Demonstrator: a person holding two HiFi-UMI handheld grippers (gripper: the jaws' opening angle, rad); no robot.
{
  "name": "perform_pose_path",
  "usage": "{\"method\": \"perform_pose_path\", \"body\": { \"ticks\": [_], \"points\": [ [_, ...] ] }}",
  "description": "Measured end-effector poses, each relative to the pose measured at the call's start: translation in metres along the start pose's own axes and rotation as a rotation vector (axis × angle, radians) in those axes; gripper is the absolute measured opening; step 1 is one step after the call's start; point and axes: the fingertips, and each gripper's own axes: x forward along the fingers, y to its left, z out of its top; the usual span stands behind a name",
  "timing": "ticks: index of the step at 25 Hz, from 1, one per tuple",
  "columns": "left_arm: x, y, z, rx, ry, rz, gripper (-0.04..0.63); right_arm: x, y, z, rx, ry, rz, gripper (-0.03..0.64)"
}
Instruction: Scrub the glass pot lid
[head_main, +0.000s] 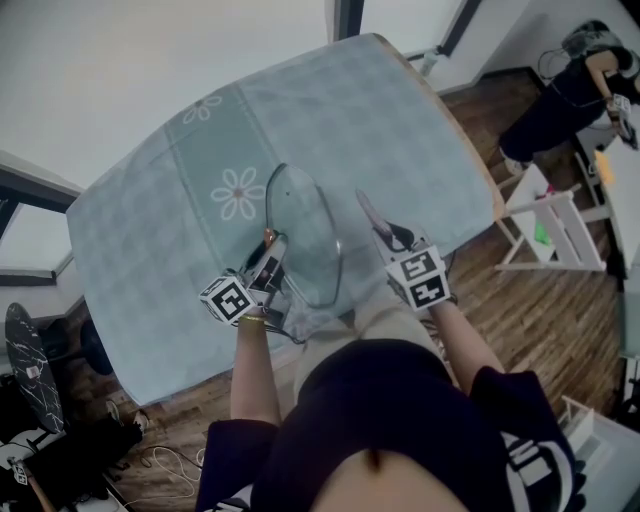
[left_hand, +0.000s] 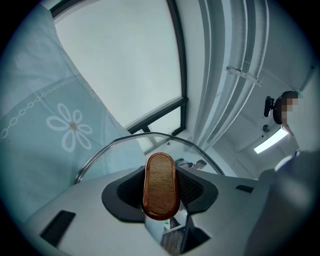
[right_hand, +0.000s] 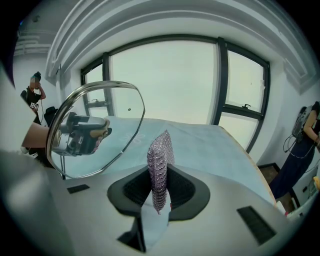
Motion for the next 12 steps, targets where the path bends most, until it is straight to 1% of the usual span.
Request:
{"method": "perform_pose_path", "body": {
  "ticks": [4, 7, 9, 12],
  "points": [
    [-0.007, 0.002, 0.005, -0.027, -0.002, -0.041, 0.164, 0.000, 0.006, 0.002, 0.016, -0.006, -0.014, 0.080],
    [-0.014, 0.003, 0.008, -0.041, 0.002, -0.068, 0.164, -0.004, 0.004, 0.006, 0.058, -0.025, -0.026, 0.080],
    [-0.017, 0.002, 0.009, -0.046, 0.006, -0.092, 0.164, -0.009, -0.003, 0.009, 0.090, -0.039, -0.046, 0.080],
    [-0.022, 0.004, 0.008, -0.052, 0.023, -0.124, 0.164, -0.016, -0.013, 0.012, 0.109, -0.054, -0.087, 0.080]
  ]
}}
